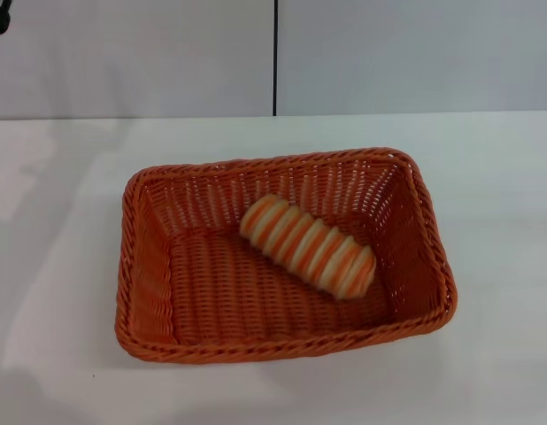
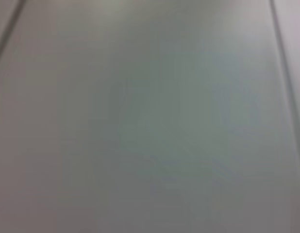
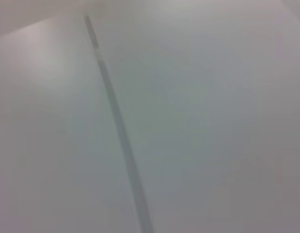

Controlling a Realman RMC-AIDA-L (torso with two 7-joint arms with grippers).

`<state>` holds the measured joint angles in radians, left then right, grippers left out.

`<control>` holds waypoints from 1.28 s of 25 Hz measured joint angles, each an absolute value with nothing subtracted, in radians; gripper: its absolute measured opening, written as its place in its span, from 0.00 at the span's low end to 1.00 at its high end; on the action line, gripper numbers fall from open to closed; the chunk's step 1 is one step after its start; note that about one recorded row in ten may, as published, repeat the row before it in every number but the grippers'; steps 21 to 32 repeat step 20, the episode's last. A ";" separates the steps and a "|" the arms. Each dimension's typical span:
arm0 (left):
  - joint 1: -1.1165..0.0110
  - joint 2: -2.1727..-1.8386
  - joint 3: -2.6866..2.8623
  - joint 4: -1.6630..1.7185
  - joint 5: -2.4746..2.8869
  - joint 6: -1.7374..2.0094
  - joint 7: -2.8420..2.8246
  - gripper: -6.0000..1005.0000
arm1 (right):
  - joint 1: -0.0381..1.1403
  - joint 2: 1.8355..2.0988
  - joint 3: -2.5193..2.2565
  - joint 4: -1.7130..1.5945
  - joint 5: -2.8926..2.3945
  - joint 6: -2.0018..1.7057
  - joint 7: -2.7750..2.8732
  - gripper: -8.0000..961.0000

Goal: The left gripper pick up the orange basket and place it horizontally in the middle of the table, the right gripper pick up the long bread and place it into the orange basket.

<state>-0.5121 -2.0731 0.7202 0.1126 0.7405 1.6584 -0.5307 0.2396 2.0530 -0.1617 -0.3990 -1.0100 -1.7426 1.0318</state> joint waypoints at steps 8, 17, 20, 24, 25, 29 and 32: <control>-0.565 -2.077 0.702 0.024 0.674 1.656 -0.315 0.74 | 0.285 2.063 0.010 -0.267 -1.001 -1.669 0.684 0.65; -0.559 -2.078 0.671 0.008 0.672 1.676 -0.314 0.74 | 0.337 2.066 0.066 -0.250 -0.914 -1.571 0.634 0.65; -0.551 -2.079 0.597 -0.052 0.669 1.727 -0.314 0.74 | 0.340 2.066 0.073 -0.252 -0.899 -1.570 0.633 0.65; -0.551 -2.079 0.597 -0.052 0.669 1.727 -0.314 0.74 | 0.340 2.066 0.073 -0.252 -0.899 -1.570 0.633 0.65; -0.551 -2.079 0.597 -0.052 0.669 1.727 -0.314 0.74 | 0.340 2.066 0.073 -0.252 -0.899 -1.570 0.633 0.65; -0.551 -2.079 0.597 -0.052 0.669 1.727 -0.314 0.74 | 0.340 2.066 0.073 -0.252 -0.899 -1.570 0.633 0.65; -0.551 -2.079 0.597 -0.052 0.669 1.727 -0.314 0.74 | 0.340 2.066 0.073 -0.252 -0.899 -1.570 0.633 0.65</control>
